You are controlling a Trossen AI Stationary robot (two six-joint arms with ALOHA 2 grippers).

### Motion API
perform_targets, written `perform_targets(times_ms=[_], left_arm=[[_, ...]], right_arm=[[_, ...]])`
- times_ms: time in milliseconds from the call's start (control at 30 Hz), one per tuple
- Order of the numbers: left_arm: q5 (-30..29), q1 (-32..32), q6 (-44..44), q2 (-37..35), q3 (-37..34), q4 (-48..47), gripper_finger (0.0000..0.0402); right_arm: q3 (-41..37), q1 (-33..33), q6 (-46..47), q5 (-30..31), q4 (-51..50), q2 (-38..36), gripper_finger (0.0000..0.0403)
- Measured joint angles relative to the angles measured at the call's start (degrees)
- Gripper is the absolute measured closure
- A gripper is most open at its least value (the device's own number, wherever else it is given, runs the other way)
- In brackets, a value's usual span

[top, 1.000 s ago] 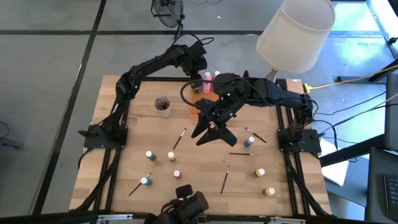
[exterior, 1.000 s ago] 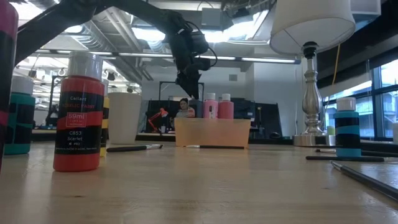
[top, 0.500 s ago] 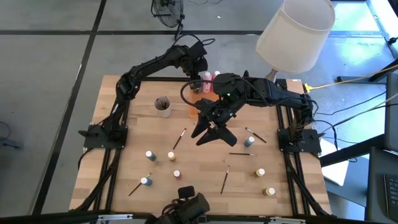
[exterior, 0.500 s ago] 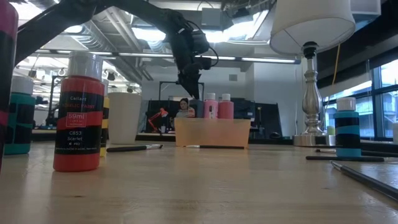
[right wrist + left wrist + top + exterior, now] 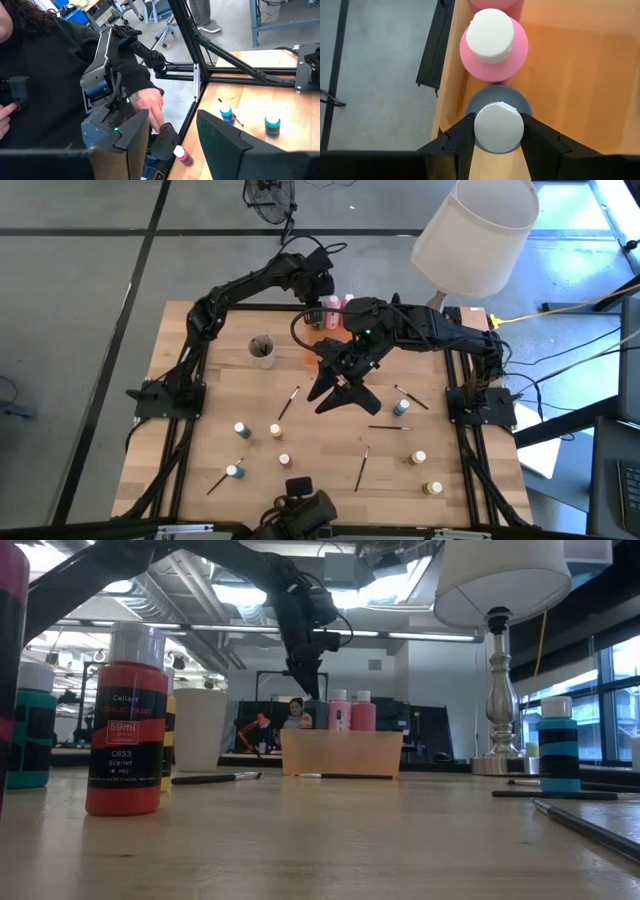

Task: Pick & Place Paint Supplies
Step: Put the black paint bottle into the orange bin, then put the black paint brush into the white cup

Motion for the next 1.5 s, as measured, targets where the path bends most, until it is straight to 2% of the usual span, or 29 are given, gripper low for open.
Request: perform_targets(times_ms=[267, 467, 900, 1067, 1233, 1500], left_arm=[[-2.18, -0.37, 0.50, -0.02, 0.02, -0.18, 0.0254], [-6.68, -0.68, 0.66, 0.00, 0.02, 0.42, 0.0219], [-6.45, -2.16, 0.07, -0.02, 0.02, 0.08, 0.0161], [-6.69, -2.18, 0.12, -0.23, -0.04, -0.21, 0.0153], [-9.38, -2.15, 0.83, -0.66, -0.11, -0.05, 0.0153], [-9.32, -1.92, 0.66, -1.14, -0.15, 0.06, 0.0153]], right_arm=[[0.00, 0.00, 0.00, 0.02, 0.01, 0.00, 0.0231], [0.00, 0.00, 0.01, 0.02, -0.02, 0.00, 0.0232], [0.00, 0.06, 0.02, 0.04, -0.48, 0.00, 0.0232], [0.00, 0.33, 0.00, 0.03, -0.48, 0.00, 0.0232], [0.00, 0.35, 0.01, 0.03, -0.46, 0.00, 0.0232], [0.00, 0.37, 0.02, 0.02, -0.06, 0.00, 0.0232]])
